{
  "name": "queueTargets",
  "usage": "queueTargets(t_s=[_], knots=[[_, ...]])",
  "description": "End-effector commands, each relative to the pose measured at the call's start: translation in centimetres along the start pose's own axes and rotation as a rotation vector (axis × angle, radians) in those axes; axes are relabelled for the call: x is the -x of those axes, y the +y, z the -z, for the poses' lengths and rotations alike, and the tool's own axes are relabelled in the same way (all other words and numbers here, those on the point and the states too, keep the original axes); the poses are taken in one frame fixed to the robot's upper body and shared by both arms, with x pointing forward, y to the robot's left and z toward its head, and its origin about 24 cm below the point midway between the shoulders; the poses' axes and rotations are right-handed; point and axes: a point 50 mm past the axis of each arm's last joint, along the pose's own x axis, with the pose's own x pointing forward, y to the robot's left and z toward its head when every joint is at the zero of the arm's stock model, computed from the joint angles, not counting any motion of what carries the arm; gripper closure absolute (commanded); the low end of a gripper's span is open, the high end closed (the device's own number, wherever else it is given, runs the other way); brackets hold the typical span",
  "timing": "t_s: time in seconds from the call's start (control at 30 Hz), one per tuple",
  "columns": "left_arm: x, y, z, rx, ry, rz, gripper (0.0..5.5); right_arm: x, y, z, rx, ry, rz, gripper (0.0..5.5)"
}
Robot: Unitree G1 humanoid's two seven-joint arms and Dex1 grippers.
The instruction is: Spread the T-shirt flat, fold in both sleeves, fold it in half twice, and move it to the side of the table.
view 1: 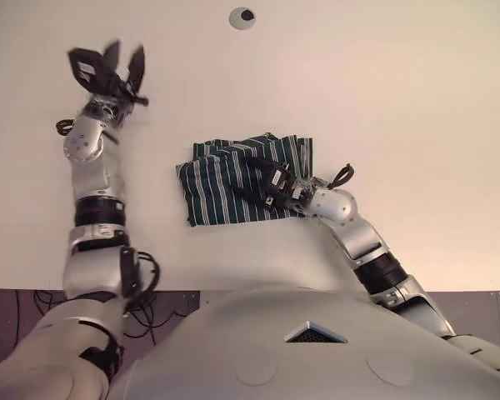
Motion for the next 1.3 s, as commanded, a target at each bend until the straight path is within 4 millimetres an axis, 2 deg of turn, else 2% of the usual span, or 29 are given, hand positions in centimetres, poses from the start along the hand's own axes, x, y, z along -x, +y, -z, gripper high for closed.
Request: queueTargets(t_s=[0.03, 0.07, 0.13, 0.17, 0.2, 0.23, 0.27, 0.33, 0.4, 0.47, 0.5, 0.57, 0.67, 0.77, 0.83, 0.93, 1.13, 1.3], knots=[[1.3, -2.9, 1.4, -0.036, -0.159, -0.111, 3.41, 9.7, -8.2, 10.2, -0.17, 0.536, 0.594, 2.46], [1.8, -3.7, 1.9, -0.085, -0.17, -0.082, 3.41, 12.6, -9.7, 11.1, -0.215, 0.554, 0.748, 2.46], [2.4, -5.5, 2.6, -0.143, -0.187, -0.016, 3.41, 18.7, -11.3, 12.2, -0.31, 0.543, 1.069, 2.46], [2.2, -6.5, 2.8, -0.146, -0.191, 0.02, 3.41, 22.0, -11.7, 12.4, -0.355, 0.5, 1.252, 2.46], [1.8, -7.3, 3.1, -0.144, -0.183, 0.048, 3.41, 24.2, -11.9, 12.2, -0.379, 0.445, 1.393, 2.46], [1.6, -7.9, 3.4, -0.139, -0.17, 0.063, 3.41, 25.2, -12.3, 11.7, -0.385, 0.374, 1.476, 2.46], [1.5, -8.2, 3.6, -0.131, -0.159, 0.069, 3.41, 25.2, -12.9, 11.1, -0.371, 0.31, 1.504, 2.46], [1.5, -8.4, 3.8, -0.115, -0.162, 0.076, 3.41, 23.6, -14.7, 8.8, -0.265, 0.176, 1.479, 2.46], [1.6, -8.5, 4.0, -0.102, -0.154, 0.081, 3.41, 21.0, -16.7, 4.8, -0.04, -0.014, 1.431, 2.46], [1.8, -8.1, 4.8, -0.081, -0.093, 0.057, 3.41, 17.9, -16.9, 0.7, 0.186, -0.237, 1.332, 2.46], [1.9, -7.7, 5.1, -0.071, -0.068, 0.039, 3.41, 16.4, -16.1, -0.2, 0.25, -0.327, 1.3, 2.46], [2.2, -7.0, 5.5, -0.088, -0.036, 0.024, 3.41, 13.8, -13.6, -0.6, 0.32, -0.451, 1.246, 2.46], [2.2, -6.7, 5.5, -0.152, -0.023, 0.048, 3.41, 9.9, -8.6, 0.1, 0.46, -0.511, 1.079, 2.46], [2.0, -6.5, 5.3, -0.146, -0.035, 0.057, 3.41, 6.8, -6.2, -0.2, 0.553, -0.546, 0.921, 2.46], [2.0, -6.5, 5.1, -0.125, -0.059, 0.072, 3.41, 6.1, -5.8, 0.6, 0.541, -0.516, 0.911, 2.46], [2.3, -6.7, 4.9, -0.128, -0.09, 0.123, 3.41, 6.3, -6.6, 1.2, 0.521, -0.484, 0.975, 2.46], [3.6, -5.9, 4.6, -0.143, -0.143, 0.123, 3.41, 7.4, -8.7, 1.0, 0.373, -0.54, 1.08, 2.46], [4.1, -6.6, 4.5, -0.13, -0.17, 0.138, 3.41, 8.3, -9.4, 1.0, 0.254, -0.608, 1.102, 2.46]])
